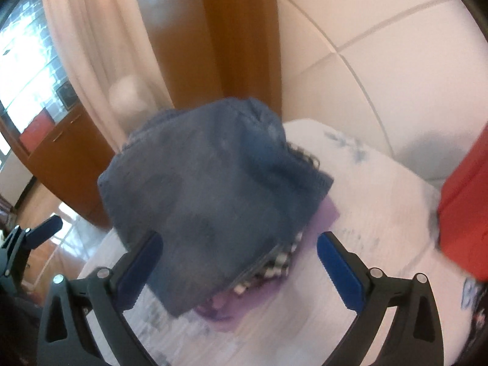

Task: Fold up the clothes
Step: 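Lower the jeans onto the checkered shirt pile and open both grippers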

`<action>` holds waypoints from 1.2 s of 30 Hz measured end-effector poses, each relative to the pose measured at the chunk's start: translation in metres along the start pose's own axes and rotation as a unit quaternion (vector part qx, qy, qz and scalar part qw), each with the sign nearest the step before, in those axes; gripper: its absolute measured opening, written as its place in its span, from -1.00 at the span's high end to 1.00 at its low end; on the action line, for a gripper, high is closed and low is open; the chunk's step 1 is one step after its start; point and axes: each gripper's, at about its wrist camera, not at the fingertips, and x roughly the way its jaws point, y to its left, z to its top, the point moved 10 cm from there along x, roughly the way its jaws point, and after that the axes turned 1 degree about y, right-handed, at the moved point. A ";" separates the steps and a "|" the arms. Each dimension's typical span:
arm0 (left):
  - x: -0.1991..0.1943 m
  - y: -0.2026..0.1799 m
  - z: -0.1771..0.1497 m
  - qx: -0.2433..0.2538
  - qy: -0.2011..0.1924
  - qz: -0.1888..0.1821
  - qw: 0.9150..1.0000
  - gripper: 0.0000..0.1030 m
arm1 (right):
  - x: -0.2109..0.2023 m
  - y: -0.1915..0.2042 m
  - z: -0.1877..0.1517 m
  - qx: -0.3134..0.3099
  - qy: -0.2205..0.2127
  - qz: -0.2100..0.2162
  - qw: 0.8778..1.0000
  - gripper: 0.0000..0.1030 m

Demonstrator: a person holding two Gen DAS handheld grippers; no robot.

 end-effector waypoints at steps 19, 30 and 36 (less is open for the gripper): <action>0.012 -0.008 -0.008 0.030 0.018 -0.011 0.999 -0.96 | 0.001 -0.006 -0.040 0.015 0.025 -0.019 0.999 -0.99; 0.011 -0.006 -0.010 0.038 0.021 -0.008 0.999 -0.96 | -0.009 -0.016 -0.034 0.024 0.011 -0.034 0.999 -0.99; 0.012 -0.005 -0.009 0.035 0.022 -0.008 0.999 -0.96 | -0.010 -0.023 -0.037 0.024 0.018 -0.042 0.999 -0.99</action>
